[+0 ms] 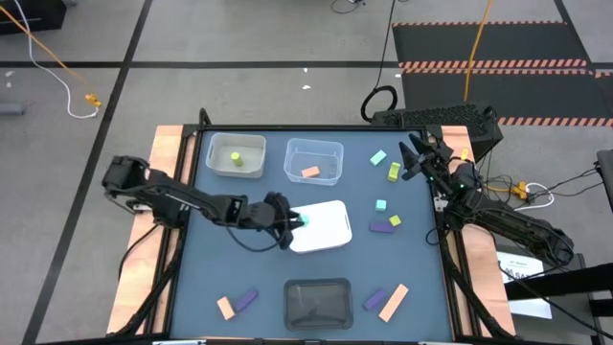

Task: Sort & place blocks by color
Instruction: Put the bottom left light blue block into the white bin, then put the bottom left violet block into the black bin

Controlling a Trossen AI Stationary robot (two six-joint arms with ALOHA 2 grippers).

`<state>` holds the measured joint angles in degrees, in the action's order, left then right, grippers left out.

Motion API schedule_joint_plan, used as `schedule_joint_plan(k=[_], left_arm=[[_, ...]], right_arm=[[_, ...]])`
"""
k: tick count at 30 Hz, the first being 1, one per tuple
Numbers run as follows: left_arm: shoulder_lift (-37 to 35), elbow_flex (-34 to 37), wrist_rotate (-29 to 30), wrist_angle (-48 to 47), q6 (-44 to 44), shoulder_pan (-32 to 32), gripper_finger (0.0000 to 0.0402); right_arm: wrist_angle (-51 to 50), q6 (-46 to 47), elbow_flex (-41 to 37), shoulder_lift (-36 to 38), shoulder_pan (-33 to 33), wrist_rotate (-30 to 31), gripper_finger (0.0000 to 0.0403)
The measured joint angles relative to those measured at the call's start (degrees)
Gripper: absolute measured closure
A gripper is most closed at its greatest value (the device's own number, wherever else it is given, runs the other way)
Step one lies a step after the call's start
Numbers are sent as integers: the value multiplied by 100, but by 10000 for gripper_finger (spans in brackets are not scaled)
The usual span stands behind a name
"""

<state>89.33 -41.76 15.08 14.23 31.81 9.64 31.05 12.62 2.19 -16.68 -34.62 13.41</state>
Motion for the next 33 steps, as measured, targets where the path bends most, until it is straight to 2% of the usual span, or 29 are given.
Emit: schedule_joint_plan(k=[2,6,11,20,26,33], left_arm=[[192,0,-136,198,51,-47,275],[480,-4,-216,590,150,-71,230],[508,-9,-243,717,197,-62,185],[-53,4,-458,738,-39,16,153],[-688,-1,-549,-283,177,477,152],[-1289,-6,-669,-1629,1850,1449,151]], right_arm=[[6,0,-1,1,0,0,156],[43,-1,-1,1,0,0,156],[42,-1,0,0,0,0,156],[41,-1,1,-1,0,0,156],[42,0,-1,1,-1,0,156],[29,-2,0,-1,0,-1,156]])
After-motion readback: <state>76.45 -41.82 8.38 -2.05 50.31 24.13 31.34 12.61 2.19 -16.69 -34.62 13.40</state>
